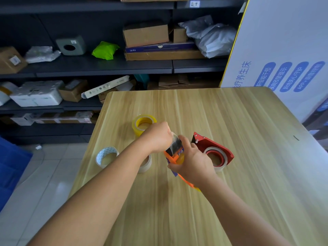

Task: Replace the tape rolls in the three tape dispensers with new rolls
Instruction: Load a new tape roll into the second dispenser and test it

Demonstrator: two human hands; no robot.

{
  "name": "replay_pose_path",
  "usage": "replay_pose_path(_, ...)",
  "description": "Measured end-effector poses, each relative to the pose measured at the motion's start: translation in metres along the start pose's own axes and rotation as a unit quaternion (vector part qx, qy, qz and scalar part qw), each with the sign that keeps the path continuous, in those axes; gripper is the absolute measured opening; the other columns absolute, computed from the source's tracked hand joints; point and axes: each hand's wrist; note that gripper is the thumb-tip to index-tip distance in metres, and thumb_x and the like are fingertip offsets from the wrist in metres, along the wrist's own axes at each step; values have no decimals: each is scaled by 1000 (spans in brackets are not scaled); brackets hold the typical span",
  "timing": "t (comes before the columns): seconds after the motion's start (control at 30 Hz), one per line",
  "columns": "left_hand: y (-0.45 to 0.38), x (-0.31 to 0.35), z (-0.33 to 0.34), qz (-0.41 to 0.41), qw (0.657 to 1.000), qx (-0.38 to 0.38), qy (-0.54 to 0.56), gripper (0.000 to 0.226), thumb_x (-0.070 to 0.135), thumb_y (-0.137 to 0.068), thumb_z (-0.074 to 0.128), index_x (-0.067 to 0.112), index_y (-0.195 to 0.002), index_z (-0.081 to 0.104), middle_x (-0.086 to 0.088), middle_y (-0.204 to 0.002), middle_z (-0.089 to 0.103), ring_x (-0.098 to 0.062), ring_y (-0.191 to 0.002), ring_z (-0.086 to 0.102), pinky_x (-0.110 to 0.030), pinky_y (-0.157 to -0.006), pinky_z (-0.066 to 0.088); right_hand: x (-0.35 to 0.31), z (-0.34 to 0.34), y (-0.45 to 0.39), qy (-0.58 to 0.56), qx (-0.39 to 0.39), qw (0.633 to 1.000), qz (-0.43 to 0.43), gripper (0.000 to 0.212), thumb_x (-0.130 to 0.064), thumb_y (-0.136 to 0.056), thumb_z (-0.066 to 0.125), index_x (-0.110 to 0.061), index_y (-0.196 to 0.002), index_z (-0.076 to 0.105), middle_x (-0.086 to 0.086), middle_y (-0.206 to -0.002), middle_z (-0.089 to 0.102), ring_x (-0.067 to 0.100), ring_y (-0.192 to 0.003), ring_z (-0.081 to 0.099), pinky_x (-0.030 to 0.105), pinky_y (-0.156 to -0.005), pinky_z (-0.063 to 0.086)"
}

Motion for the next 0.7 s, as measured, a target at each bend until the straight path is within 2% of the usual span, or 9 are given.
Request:
replay_pose_path(0.1, 7, 10, -7, 18, 998, 12, -54, 24, 17, -95, 41, 11, -73, 49, -8, -79, 60, -24, -67, 52, -31, -51, 37, 1, 1, -3, -11, 19, 1000, 3, 79, -55, -74, 66, -36, -138, 23, -2, -107, 56, 24, -82, 66, 31, -65, 52)
replay_pose_path(0.17, 7, 13, -11, 21, 998, 21, -61, 21, 17, -95, 40, 9, -80, 53, -8, -86, 63, -25, -74, 57, -32, -57, 42, 2, 0, -6, -16, 22, 1000, 13, 76, -54, -74, 66, -38, -135, 24, -1, -104, 55, 25, -80, 65, 31, -64, 53)
replay_pose_path(0.23, 6, 18, -16, 22, 998, 29, -54, 21, 18, -95, 40, 6, -90, 57, -8, -95, 68, -26, -87, 62, -36, -73, 52, 5, -2, -9, -28, 16, 999, 26, 73, -54, -74, 66, -41, -132, 24, -1, -106, 53, 25, -78, 65, 30, -60, 51)
replay_pose_path(0.3, 6, 22, -25, 29, 998, 38, -40, 24, 18, -94, 41, 4, -89, 60, -9, -93, 71, -27, -90, 65, -43, -82, 54, 9, -4, -9, -41, 14, 999, 33, 72, -57, -74, 66, -44, -131, 24, -1, -109, 51, 23, -75, 64, 27, -56, 47)
replay_pose_path(0.47, 9, 36, -62, 70, 993, 96, 21, 27, 15, -91, 51, -7, -81, 64, -12, -83, 74, -28, -81, 70, -47, -78, 57, 24, -11, -3, -82, 0, 995, 63, 81, -57, -72, 67, -45, -140, 25, -3, -116, 51, 21, -83, 63, 30, -64, 50)
replay_pose_path(0.57, 13, 42, -68, 93, 988, 114, 36, 31, 13, -92, 50, 4, -66, 64, -1, -76, 74, -16, -76, 69, -44, -78, 58, 26, -15, 0, -100, 12, 993, 62, 82, -52, -70, 70, -44, -140, 28, -4, -120, 52, 20, -91, 62, 30, -68, 48)
replay_pose_path(0.7, 9, 42, -64, 80, 981, 159, 75, 27, 16, -95, 45, 13, -71, 58, -2, -71, 73, -18, -74, 70, -45, -78, 58, 25, -24, 2, -126, 56, 989, 47, 74, -56, -72, 69, -47, -134, 30, -11, -114, 51, 15, -83, 57, 28, -63, 41)
Point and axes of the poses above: each hand's wrist, its own y-axis away from the middle knuckle, its own z-axis out of the palm, x = y × z
